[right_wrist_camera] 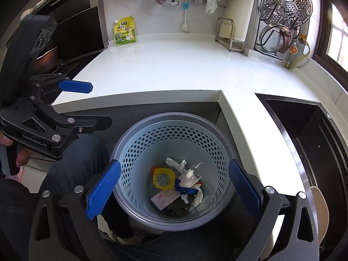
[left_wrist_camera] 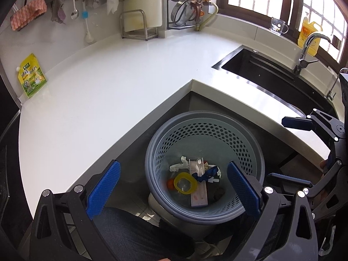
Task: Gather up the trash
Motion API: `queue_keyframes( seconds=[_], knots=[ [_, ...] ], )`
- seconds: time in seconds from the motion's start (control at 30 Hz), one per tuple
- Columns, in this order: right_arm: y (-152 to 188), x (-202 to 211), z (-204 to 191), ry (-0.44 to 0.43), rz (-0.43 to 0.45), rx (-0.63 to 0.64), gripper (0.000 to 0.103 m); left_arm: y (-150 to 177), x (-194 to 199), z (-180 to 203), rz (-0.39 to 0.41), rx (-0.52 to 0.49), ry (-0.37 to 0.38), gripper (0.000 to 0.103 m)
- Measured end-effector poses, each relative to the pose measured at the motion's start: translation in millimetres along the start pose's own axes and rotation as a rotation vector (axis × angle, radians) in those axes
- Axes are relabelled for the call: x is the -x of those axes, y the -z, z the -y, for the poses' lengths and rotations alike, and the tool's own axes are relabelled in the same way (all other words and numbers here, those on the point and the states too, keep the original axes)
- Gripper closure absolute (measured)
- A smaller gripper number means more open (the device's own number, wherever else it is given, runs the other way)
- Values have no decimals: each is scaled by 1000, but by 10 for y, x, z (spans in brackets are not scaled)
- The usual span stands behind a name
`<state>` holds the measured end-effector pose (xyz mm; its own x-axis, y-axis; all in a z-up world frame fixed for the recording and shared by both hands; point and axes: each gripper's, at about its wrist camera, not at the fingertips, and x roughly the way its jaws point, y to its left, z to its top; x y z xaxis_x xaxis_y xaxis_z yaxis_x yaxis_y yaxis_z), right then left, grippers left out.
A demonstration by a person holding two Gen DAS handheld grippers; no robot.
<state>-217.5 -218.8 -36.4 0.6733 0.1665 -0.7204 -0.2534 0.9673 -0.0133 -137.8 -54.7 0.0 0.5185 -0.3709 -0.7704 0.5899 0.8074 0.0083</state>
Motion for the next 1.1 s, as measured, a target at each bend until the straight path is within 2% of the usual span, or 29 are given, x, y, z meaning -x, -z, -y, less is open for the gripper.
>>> queue_keyframes(
  seconds=[0.27,0.53,1.1],
  knots=[
    [7,221,-160,21,39,6,9,55,223,-8,40,-6,-3,7],
    [44,312,-204,38,46,0,9,72,274,-15,56,-3,-3,7],
    [14,214,-178,32,40,-8,9,26,251,-14,60,-11,-30,7]
  ],
)
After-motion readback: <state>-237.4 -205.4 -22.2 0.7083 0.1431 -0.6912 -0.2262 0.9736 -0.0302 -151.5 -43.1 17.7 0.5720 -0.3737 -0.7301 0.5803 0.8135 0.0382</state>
